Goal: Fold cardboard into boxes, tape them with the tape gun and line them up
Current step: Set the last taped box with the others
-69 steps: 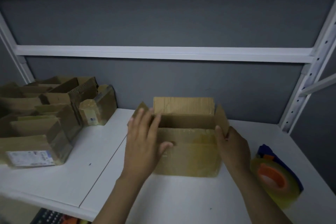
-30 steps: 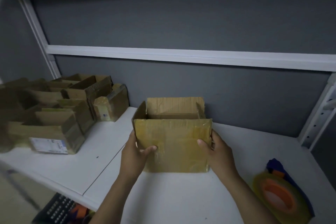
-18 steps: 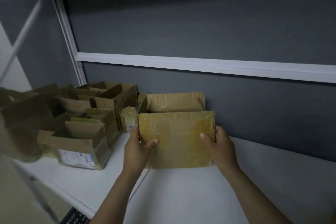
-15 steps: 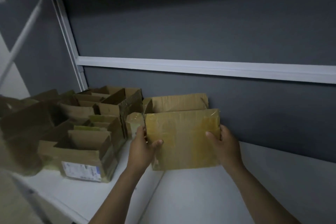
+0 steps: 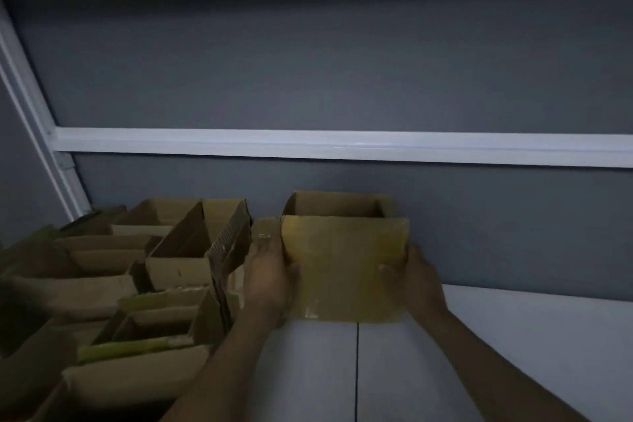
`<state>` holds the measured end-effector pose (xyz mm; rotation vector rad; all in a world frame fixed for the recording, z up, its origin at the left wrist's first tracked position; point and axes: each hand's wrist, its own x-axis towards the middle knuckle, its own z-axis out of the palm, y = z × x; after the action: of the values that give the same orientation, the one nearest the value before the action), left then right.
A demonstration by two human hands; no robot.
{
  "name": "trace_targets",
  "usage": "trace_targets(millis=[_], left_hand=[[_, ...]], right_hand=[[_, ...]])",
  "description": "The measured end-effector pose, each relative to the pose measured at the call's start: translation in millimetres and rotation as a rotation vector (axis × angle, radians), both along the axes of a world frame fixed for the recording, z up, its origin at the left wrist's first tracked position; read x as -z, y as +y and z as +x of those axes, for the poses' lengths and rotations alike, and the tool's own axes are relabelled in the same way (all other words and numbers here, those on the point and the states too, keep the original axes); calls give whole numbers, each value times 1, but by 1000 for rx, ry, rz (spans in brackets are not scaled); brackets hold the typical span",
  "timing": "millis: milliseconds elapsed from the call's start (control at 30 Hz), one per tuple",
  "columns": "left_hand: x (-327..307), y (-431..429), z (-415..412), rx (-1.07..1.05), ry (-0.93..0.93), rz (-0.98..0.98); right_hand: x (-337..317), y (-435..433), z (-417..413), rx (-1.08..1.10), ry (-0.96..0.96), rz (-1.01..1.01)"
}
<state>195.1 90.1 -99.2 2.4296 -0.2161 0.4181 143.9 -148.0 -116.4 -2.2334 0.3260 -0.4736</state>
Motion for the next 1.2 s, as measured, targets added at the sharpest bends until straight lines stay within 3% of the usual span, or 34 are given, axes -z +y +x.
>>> trace_targets(millis=[100,267,367,533,633,867,1033,1200], left_hand=[[4,1,2,-78,18,147],[7,1,7,-90,43,227],[1,1,-2,-147,27,366],[-25,-14,-36,-251,-182,383],[-46,-40,-63,-172,-224,385],[-39,-155,-159,15,-83,509],[-16,-245,-223,118,-10,547],[5,-322,-269,212,-23,555]], right_hand=[[1,4,4,-2,3,-131],[0,-2,-3,-77,-16,-237],[-4,-14,-9,-100,79,-477],[-24,-38,-36,-86,166,-738],[-40,-60,-63,-97,184,-784],[-51,-153,-169,-93,167,-845],[-49,-229,-249,-61,240,-828],[-25,-294,-311,65,436,-738]])
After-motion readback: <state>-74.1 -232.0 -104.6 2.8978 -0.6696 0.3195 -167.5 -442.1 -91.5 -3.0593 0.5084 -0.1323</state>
